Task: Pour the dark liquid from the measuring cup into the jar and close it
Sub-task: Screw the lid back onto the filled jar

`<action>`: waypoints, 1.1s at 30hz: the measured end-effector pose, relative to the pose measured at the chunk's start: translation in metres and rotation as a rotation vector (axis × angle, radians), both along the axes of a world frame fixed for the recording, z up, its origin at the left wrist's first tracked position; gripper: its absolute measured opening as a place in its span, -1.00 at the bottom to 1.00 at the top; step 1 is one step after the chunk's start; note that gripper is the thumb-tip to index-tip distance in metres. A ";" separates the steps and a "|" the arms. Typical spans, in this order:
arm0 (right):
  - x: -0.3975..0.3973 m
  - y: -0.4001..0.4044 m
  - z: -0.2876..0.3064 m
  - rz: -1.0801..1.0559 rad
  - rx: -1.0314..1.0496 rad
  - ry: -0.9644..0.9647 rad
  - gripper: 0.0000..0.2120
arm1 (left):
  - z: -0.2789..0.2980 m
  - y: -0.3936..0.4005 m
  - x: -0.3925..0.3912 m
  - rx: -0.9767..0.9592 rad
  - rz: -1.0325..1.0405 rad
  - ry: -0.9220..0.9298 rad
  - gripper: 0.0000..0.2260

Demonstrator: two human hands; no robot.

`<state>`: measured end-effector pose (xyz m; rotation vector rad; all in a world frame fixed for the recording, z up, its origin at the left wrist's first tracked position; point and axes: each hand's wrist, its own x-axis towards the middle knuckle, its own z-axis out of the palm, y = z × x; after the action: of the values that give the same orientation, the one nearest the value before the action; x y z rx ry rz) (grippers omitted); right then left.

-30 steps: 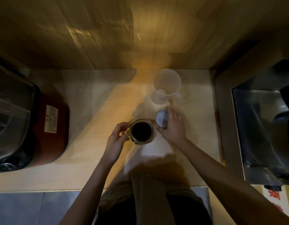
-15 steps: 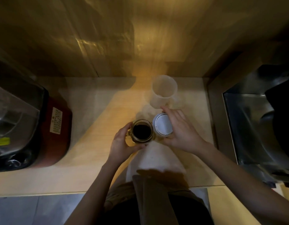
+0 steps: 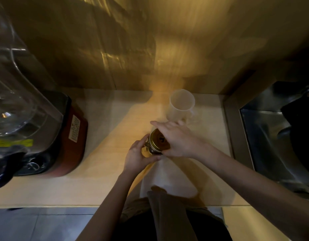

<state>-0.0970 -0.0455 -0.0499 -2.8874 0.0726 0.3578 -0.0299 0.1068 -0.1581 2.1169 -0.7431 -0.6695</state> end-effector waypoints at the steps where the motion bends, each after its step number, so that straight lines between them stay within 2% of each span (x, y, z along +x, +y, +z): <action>1: 0.002 0.002 -0.002 0.026 -0.041 -0.002 -0.11 | 0.000 0.000 0.000 0.002 -0.002 -0.004 -0.08; 5: 0.006 0.006 -0.008 0.079 -0.111 -0.009 -0.27 | 0.000 0.000 0.001 0.003 0.007 -0.013 -0.08; 10: 0.007 0.006 -0.008 0.100 -0.156 0.038 -0.34 | -0.002 0.000 0.001 0.015 0.015 0.003 -0.14; 15: 0.008 0.006 -0.002 0.093 -0.099 0.064 -0.31 | -0.003 -0.001 0.001 0.016 0.015 -0.006 -0.18; 21: 0.013 0.010 -0.001 0.047 -0.181 0.085 -0.31 | -0.004 -0.001 0.000 0.038 0.022 -0.010 -0.18; 27: 0.013 0.010 0.000 -0.017 -0.107 0.094 -0.30 | -0.004 -0.002 0.001 0.045 0.022 0.006 -0.14; 33: 0.016 0.017 0.003 -0.075 -0.156 0.076 -0.33 | -0.005 -0.001 0.002 0.043 0.019 -0.002 -0.16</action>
<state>-0.0807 -0.0287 -0.0474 -3.0137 0.2309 0.4681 -0.0279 0.1057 -0.1630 2.1616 -0.7148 -0.6788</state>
